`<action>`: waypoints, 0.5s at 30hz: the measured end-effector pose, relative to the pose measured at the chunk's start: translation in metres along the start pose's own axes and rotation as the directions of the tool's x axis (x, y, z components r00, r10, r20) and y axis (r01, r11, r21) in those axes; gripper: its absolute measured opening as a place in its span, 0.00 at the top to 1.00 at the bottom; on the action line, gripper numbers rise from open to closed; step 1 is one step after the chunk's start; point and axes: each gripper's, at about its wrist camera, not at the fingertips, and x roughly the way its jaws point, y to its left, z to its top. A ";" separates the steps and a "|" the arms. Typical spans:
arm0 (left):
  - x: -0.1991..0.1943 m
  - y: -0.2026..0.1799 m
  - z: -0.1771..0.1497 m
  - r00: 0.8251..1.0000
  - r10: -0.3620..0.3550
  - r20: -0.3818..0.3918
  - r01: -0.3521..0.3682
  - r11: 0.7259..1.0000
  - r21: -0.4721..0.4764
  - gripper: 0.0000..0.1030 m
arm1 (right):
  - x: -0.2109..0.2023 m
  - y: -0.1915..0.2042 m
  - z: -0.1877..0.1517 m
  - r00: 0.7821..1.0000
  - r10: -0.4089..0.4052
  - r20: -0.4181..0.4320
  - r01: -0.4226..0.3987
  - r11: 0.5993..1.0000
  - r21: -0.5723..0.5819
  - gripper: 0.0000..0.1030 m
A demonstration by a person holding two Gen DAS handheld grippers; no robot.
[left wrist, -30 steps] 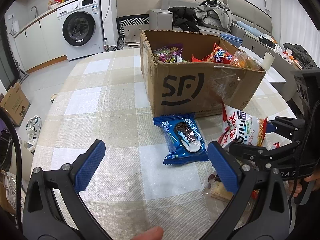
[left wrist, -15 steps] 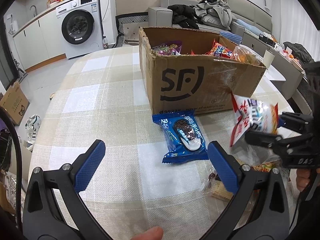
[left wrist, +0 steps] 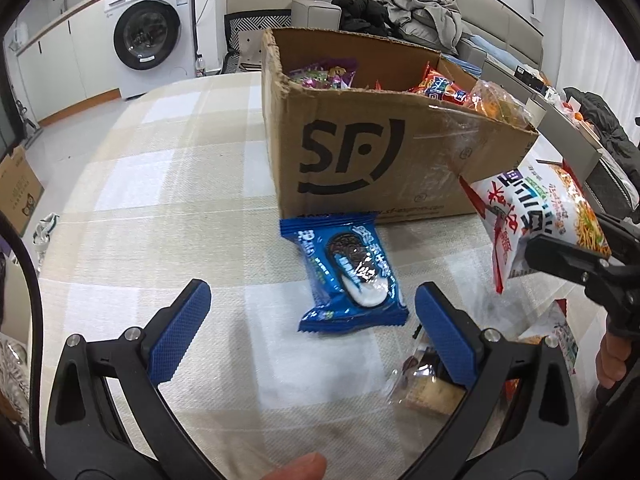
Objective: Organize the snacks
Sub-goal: 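Lift the white noodle-snack bag with the right gripper while the left gripper grasps the blue cookie pack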
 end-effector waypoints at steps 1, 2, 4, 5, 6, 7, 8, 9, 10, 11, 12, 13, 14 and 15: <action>0.004 -0.001 0.002 1.000 -0.001 -0.005 0.001 1.000 -0.001 0.01 | 0.000 -0.002 0.000 1.000 0.008 -0.003 -0.008 1.000 0.006 0.46; 0.008 -0.002 0.004 1.000 -0.002 -0.009 0.002 1.000 -0.001 0.01 | 0.002 -0.003 0.000 1.000 0.015 -0.004 -0.015 1.000 0.010 0.46; 0.015 -0.004 0.008 1.000 -0.003 -0.016 0.003 1.000 -0.005 0.01 | 0.005 -0.004 -0.002 1.000 0.017 -0.014 -0.017 1.000 0.008 0.46; 0.018 -0.008 0.009 1.000 -0.004 -0.021 0.004 1.000 0.000 0.01 | 0.008 -0.004 -0.002 1.000 0.016 -0.018 -0.016 1.000 0.006 0.46; 0.021 -0.011 0.010 1.000 0.002 -0.026 -0.002 1.000 0.012 0.01 | 0.010 -0.005 -0.003 1.000 0.018 -0.025 -0.018 1.000 0.005 0.46; 0.025 -0.014 0.012 0.999 0.020 -0.031 -0.019 0.999 0.029 0.01 | 0.012 -0.005 -0.004 0.999 0.018 -0.030 -0.018 1.000 0.005 0.46; 0.028 -0.017 0.012 0.999 0.038 -0.034 -0.037 0.998 0.043 0.01 | 0.013 -0.006 -0.005 0.999 0.017 -0.035 -0.017 1.000 0.004 0.46; 0.032 -0.019 0.013 0.998 0.057 -0.035 -0.055 0.997 0.061 0.01 | 0.014 -0.007 -0.005 0.999 0.016 -0.040 -0.016 1.000 0.003 0.46; 0.035 -0.021 0.013 0.997 0.067 -0.037 -0.064 0.995 0.079 0.01 | 0.015 -0.007 -0.005 0.999 0.015 -0.043 -0.015 1.000 0.003 0.46; 0.038 -0.022 0.013 0.997 0.070 -0.041 -0.066 0.994 0.092 0.02 | 0.014 -0.008 -0.005 0.999 0.013 -0.042 -0.013 1.000 0.004 0.46; 0.041 -0.023 0.013 0.997 0.067 -0.044 -0.062 0.993 0.099 0.06 | 0.015 -0.008 -0.006 0.999 0.014 -0.042 -0.014 1.000 0.005 0.46; 0.043 -0.023 0.014 0.997 0.065 -0.046 -0.060 0.993 0.103 0.09 | 0.015 -0.009 -0.005 0.999 0.015 -0.043 -0.014 1.000 0.006 0.46; 0.046 -0.024 0.015 0.997 0.061 -0.048 -0.056 0.993 0.107 0.13 | 0.015 -0.009 -0.006 0.999 0.014 -0.043 -0.014 1.000 0.005 0.46; 0.048 -0.024 0.015 0.998 0.049 -0.048 -0.043 0.993 0.110 0.18 | 0.016 -0.009 -0.006 0.999 0.013 -0.043 -0.012 1.000 0.004 0.46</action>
